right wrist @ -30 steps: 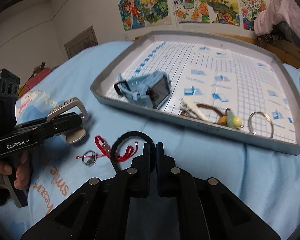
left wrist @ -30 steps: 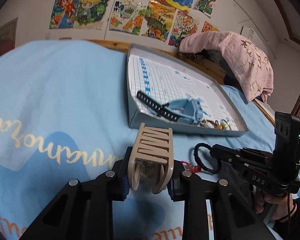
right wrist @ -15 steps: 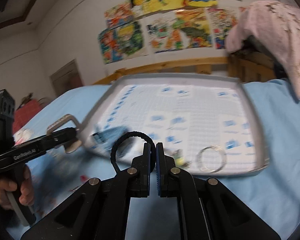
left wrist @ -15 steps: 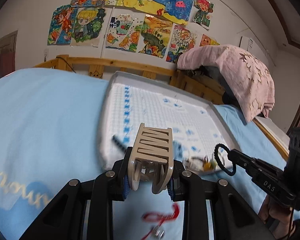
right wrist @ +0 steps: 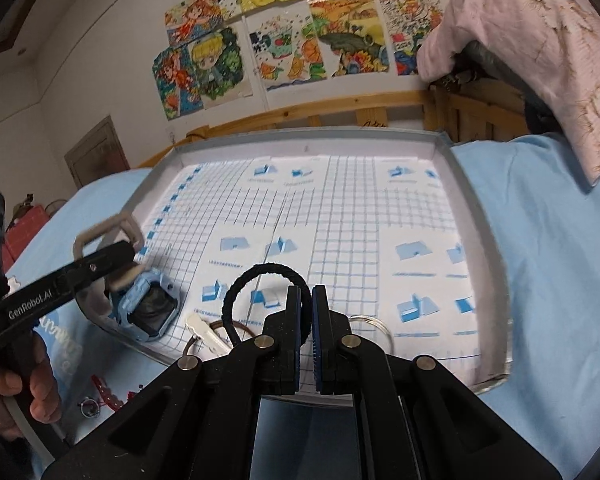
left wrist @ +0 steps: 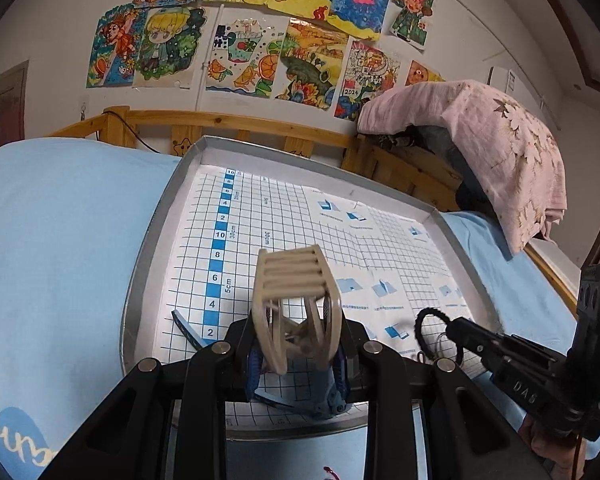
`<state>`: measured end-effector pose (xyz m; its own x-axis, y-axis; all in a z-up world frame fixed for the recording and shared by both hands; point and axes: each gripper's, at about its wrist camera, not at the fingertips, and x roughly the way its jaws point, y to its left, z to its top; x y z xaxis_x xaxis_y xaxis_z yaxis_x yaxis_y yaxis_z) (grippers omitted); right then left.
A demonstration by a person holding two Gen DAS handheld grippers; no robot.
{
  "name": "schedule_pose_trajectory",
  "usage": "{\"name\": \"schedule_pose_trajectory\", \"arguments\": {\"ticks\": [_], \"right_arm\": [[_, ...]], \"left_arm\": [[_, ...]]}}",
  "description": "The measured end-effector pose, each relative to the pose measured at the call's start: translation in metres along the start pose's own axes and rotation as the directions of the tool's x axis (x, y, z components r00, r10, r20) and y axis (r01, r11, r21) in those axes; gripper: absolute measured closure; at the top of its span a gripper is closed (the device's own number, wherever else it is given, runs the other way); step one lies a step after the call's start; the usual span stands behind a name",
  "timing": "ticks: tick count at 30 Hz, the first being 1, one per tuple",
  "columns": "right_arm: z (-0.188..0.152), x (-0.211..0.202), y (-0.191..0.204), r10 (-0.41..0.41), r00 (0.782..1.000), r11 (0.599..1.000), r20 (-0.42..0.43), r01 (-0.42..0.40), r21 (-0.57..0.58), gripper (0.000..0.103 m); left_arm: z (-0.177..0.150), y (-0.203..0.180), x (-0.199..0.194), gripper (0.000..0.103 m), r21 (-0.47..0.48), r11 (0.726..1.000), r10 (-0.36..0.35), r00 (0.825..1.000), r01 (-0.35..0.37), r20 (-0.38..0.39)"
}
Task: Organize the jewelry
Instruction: 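Carry the beige clip into the tray with the left tool while the right tool carries the hair tie there, then open both tools and withdraw them from the tray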
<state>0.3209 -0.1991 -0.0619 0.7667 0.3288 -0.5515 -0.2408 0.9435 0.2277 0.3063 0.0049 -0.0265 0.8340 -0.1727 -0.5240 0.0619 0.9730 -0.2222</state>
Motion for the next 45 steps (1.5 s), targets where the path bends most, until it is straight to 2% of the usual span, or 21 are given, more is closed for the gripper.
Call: {"name": "schedule_pose_trajectory", "arguments": {"ticks": [7, 9, 10, 12, 13, 14, 15, 16, 18, 20, 22, 25, 27, 30, 32, 36, 40, 45], "right_arm": [[-0.011, 0.007, 0.007, -0.001, 1.0, 1.0, -0.027, 0.0, -0.029, 0.098], [-0.012, 0.006, 0.006, 0.0, 1.0, 1.0, -0.031, -0.001, -0.028, 0.097], [-0.012, 0.006, 0.006, 0.0, 0.999, 1.0, -0.033, -0.001, -0.027, 0.097], [-0.012, 0.005, 0.005, -0.004, 0.999, 1.0, -0.034, 0.003, -0.026, 0.095], [-0.012, 0.005, 0.005, -0.006, 0.999, 1.0, -0.035, 0.005, -0.027, 0.088], [-0.012, 0.004, 0.005, -0.007, 0.999, 1.0, -0.035, 0.006, -0.027, 0.083], [-0.011, 0.002, 0.005, -0.014, 0.999, 1.0, -0.029, 0.013, -0.026, 0.072], [-0.012, 0.0, 0.005, -0.018, 1.0, 1.0, -0.02, 0.018, -0.024, 0.068], [-0.011, -0.006, 0.004, -0.028, 1.0, 0.999, -0.002, 0.028, -0.02, 0.068], [-0.01, -0.016, 0.004, -0.036, 0.999, 0.999, 0.022, 0.037, -0.017, 0.068], [-0.007, -0.029, 0.006, -0.046, 0.997, 0.999, 0.061, 0.047, -0.016, 0.056], [-0.005, -0.052, 0.01, -0.05, 0.991, 0.998, 0.127, 0.053, -0.022, 0.048], [-0.004, -0.068, 0.012, -0.051, 0.985, 0.998, 0.167, 0.057, -0.028, 0.042], [-0.005, -0.1, 0.015, -0.062, 0.969, 0.997, 0.24, 0.071, -0.032, 0.024], [-0.006, -0.116, 0.016, -0.061, 0.959, 0.997, 0.275, 0.074, -0.037, 0.021], [-0.012, -0.157, 0.021, -0.057, 0.936, 0.995, 0.348, 0.084, -0.062, 0.008], [-0.02, -0.189, 0.03, -0.052, 0.917, 0.99, 0.395, 0.099, -0.1, 0.007], [-0.034, -0.221, 0.037, -0.06, 0.907, 0.986, 0.416, 0.119, -0.119, 0.006]], "left_arm": [[-0.002, 0.001, 0.002, 0.076, -0.001, 0.999, 0.033, 0.999, -0.033, -0.009], [-0.002, 0.0, 0.002, 0.071, 0.01, 0.998, 0.059, 0.998, -0.059, -0.009], [-0.002, 0.0, 0.002, 0.065, 0.013, 0.998, 0.069, 0.998, -0.069, -0.01], [-0.002, 0.001, 0.001, 0.043, 0.008, 0.997, 0.078, 0.997, -0.078, -0.007], [-0.003, 0.002, -0.003, 0.029, -0.002, 0.997, 0.083, 0.996, -0.083, 0.006], [-0.004, 0.004, -0.007, 0.028, -0.012, 0.996, 0.089, 0.996, -0.089, 0.028], [-0.004, 0.005, -0.011, 0.028, -0.017, 0.996, 0.09, 0.995, -0.089, 0.043], [-0.004, 0.004, -0.013, 0.028, -0.018, 0.996, 0.09, 0.995, -0.089, 0.043], [-0.003, 0.005, -0.019, 0.028, -0.021, 0.995, 0.098, 0.994, -0.097, 0.045], [-0.003, 0.003, -0.027, 0.019, -0.017, 0.994, 0.107, 0.992, -0.106, 0.064], [-0.002, 0.0, -0.036, 0.011, -0.015, 0.994, 0.109, 0.99, -0.108, 0.09], [-0.002, -0.003, -0.053, 0.003, -0.02, 0.994, 0.112, 0.986, -0.11, 0.122], [-0.002, -0.007, -0.068, 0.001, -0.03, 0.993, 0.115, 0.981, -0.112, 0.154], [-0.005, -0.011, -0.086, 0.0, -0.032, 0.992, 0.123, 0.974, -0.119, 0.189], [-0.008, -0.016, -0.101, 0.0, -0.017, 0.992, 0.122, 0.969, -0.121, 0.215], [-0.016, -0.025, -0.135, 0.0, 0.009, 0.995, 0.091, 0.959, -0.097, 0.268], [-0.026, -0.032, -0.162, 0.0, 0.019, 0.996, 0.076, 0.948, -0.087, 0.31], [-0.043, -0.041, -0.194, 0.0, 0.051, 0.996, 0.058, 0.94, -0.079, 0.337]]}}
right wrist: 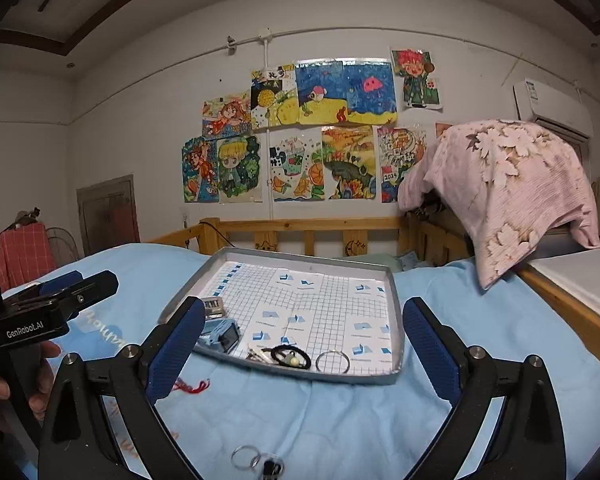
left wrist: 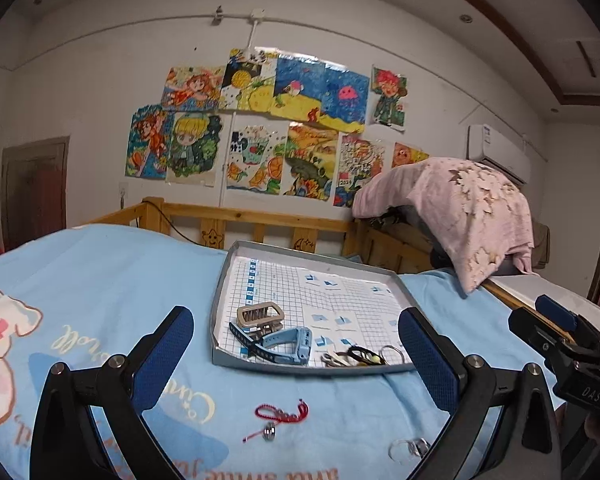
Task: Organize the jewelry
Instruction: 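Open both tools and withdraw them from the tray, then move the right tool to the silver key rings while the left tool reaches the small silver charm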
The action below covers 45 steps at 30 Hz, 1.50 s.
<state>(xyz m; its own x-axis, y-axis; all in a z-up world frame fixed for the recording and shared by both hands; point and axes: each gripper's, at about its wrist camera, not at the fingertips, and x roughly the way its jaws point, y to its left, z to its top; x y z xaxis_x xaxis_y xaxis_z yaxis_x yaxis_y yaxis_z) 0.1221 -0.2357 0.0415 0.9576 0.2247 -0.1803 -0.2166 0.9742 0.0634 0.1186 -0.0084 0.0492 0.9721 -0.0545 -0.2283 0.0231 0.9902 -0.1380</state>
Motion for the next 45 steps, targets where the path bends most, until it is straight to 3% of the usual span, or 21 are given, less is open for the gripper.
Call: {"name": "schedule_pose_trajectory", "arguments": {"ticks": [6, 18, 35, 45], "right_arm": [[-0.004, -0.039, 0.005, -0.012, 1.0, 1.0, 0.016, 0.012, 0.0, 0.005], [-0.028, -0.076, 0.004, -0.039, 0.999, 0.999, -0.038, 0.038, -0.004, 0.005], [-0.07, -0.082, -0.002, -0.068, 0.978, 0.998, -0.197, 0.068, -0.004, 0.004], [-0.067, -0.063, -0.001, -0.036, 0.974, 0.999, -0.225, 0.036, -0.003, 0.004]], "left_arm": [[-0.01, -0.003, -0.03, 0.0, 0.027, 1.0, -0.001, 1.0, 0.001, -0.003], [-0.039, 0.005, -0.056, 0.0, 0.02, 1.0, 0.024, 0.995, -0.022, -0.093], [-0.07, 0.013, -0.062, 0.0, 0.021, 0.999, 0.037, 0.975, -0.033, -0.218], [-0.07, 0.014, -0.043, 0.0, -0.001, 1.0, 0.023, 0.962, -0.024, -0.272]]}}
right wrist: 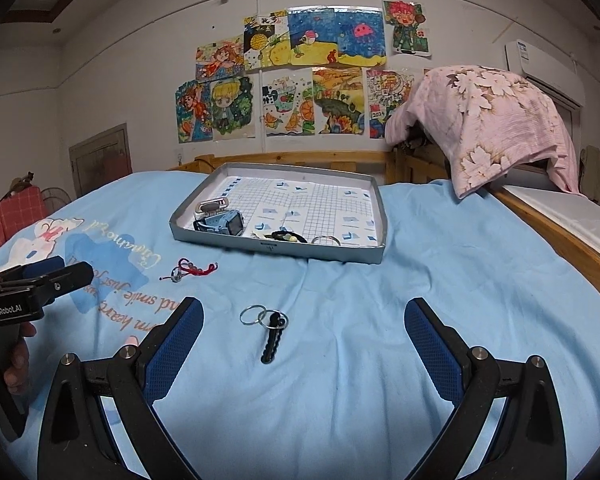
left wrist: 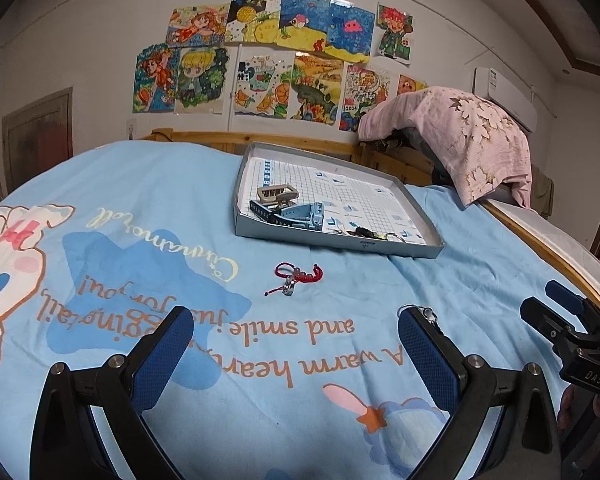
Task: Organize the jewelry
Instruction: 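Move the right tool to the silver key rings while the left tool reaches the small silver charm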
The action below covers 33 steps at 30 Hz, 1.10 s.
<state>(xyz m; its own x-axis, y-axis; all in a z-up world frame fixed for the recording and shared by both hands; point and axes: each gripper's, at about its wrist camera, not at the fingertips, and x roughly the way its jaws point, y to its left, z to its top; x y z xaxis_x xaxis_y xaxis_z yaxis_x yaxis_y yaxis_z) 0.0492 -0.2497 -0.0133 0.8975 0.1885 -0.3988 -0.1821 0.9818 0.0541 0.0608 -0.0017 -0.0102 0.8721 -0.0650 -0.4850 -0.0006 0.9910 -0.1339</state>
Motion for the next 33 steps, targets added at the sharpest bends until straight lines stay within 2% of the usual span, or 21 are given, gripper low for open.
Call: {"name": "schedule_pose_trajectory", "arguments": {"ticks": [12, 25, 33], "right_arm": [[0.016, 0.022, -0.003, 0.028, 1.0, 0.999, 0.006, -0.028, 0.021, 0.004], [0.029, 0.048, -0.012, 0.051, 0.999, 0.998, 0.003, -0.051, 0.041, 0.004], [0.027, 0.075, -0.007, 0.096, 0.994, 0.995, -0.06, -0.096, 0.012, 0.005]], "left_arm": [[0.011, 0.01, 0.035, 0.0, -0.022, 1.0, -0.005, 0.997, 0.003, -0.074], [0.016, 0.009, 0.067, 0.0, -0.016, 0.999, -0.031, 0.993, 0.03, -0.113], [0.019, 0.009, 0.083, 0.0, -0.001, 0.998, -0.059, 0.99, 0.06, -0.125]]}}
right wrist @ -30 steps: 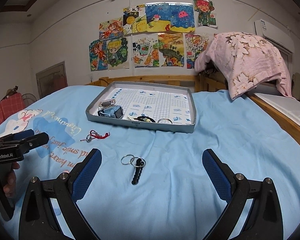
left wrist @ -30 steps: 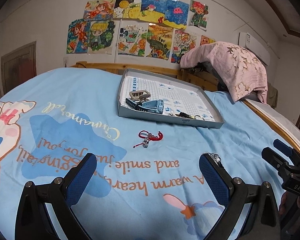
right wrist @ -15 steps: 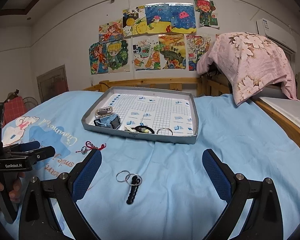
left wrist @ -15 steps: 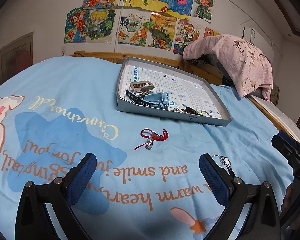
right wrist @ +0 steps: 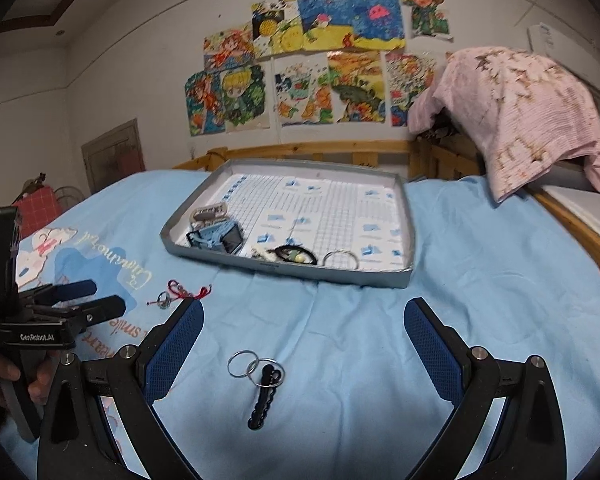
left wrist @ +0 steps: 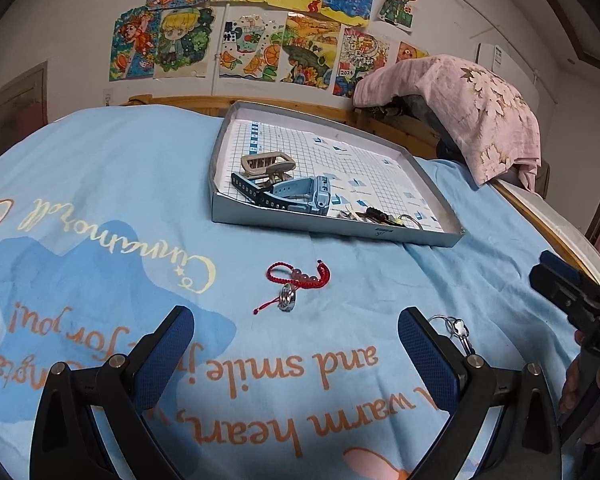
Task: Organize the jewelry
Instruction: 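Move the right tool to the silver key rings while the left tool reaches the small silver charm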
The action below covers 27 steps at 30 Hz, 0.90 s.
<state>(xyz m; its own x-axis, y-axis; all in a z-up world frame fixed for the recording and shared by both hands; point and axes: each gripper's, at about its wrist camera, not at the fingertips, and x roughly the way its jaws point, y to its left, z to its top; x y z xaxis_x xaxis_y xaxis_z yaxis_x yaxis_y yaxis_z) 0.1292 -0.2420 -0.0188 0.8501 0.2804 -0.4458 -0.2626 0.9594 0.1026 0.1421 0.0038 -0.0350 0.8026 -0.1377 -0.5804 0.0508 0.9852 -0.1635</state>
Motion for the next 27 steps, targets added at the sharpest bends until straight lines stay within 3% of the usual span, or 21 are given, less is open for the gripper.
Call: {"name": "schedule_pose_trajectory", "arguments": {"ticks": [4, 7, 11, 13, 20, 27], "right_arm": [[-0.002, 0.013, 0.002, 0.021, 0.999, 1.0, -0.033, -0.021, 0.001, 0.007], [-0.006, 0.02, 0.003, 0.032, 0.998, 0.999, -0.059, -0.032, 0.001, 0.021], [-0.011, 0.03, 0.008, 0.053, 0.993, 0.998, -0.104, -0.055, -0.013, 0.025], [-0.013, 0.035, 0.011, 0.064, 0.99, 0.997, -0.128, -0.067, -0.024, 0.034], [-0.022, 0.055, 0.02, 0.113, 0.968, 0.99, -0.223, -0.129, -0.056, 0.047], [-0.027, 0.073, 0.029, 0.144, 0.947, 0.982, -0.288, -0.173, -0.078, 0.059]], "left_arm": [[0.001, 0.0, 0.006, 0.003, 0.006, 1.0, -0.006, 1.0, 0.006, -0.002], [0.001, -0.001, 0.011, 0.009, 0.011, 1.0, -0.015, 1.0, 0.015, -0.015], [0.0, 0.001, 0.019, 0.017, 0.01, 0.999, -0.035, 0.999, 0.035, -0.037], [-0.001, 0.001, 0.023, 0.021, 0.011, 0.999, -0.047, 0.998, 0.048, -0.048], [0.0, 0.007, 0.041, 0.041, -0.014, 0.997, -0.077, 0.993, 0.076, -0.092], [0.0, 0.011, 0.057, 0.049, -0.031, 0.996, -0.09, 0.989, 0.087, -0.12]]}}
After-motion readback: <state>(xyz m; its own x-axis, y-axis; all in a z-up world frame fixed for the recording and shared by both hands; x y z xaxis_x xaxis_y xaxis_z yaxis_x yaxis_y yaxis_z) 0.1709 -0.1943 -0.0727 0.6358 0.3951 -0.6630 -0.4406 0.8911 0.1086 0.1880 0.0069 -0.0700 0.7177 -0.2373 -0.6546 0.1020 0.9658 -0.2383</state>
